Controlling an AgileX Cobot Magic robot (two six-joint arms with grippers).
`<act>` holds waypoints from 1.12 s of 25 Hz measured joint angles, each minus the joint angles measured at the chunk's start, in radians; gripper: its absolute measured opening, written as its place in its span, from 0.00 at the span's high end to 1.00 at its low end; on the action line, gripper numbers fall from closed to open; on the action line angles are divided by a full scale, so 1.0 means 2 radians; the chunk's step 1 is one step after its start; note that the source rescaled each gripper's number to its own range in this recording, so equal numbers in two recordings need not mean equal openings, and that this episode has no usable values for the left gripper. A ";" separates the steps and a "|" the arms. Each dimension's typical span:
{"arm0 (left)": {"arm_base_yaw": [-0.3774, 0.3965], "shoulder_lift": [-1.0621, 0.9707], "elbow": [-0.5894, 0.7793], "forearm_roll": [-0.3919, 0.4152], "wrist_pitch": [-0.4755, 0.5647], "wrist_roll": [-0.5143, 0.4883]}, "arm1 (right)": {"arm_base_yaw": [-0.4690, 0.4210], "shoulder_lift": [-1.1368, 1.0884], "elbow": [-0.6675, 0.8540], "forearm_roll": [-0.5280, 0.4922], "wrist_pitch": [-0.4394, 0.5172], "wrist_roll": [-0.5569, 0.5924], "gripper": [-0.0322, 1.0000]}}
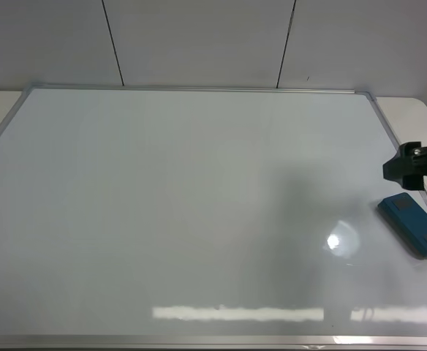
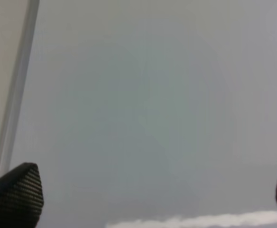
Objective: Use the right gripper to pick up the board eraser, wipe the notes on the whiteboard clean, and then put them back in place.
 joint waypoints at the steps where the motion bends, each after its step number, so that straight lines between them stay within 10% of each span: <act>1: 0.000 0.000 0.000 0.000 0.000 0.000 | 0.000 -0.032 0.000 0.004 0.005 -0.003 0.00; 13: 0.000 0.000 0.000 0.000 0.000 0.000 | 0.001 -0.349 0.000 0.007 0.115 0.009 0.00; 28: 0.000 0.000 0.000 0.000 0.000 0.000 | 0.001 -0.405 -0.064 0.007 0.304 0.022 0.00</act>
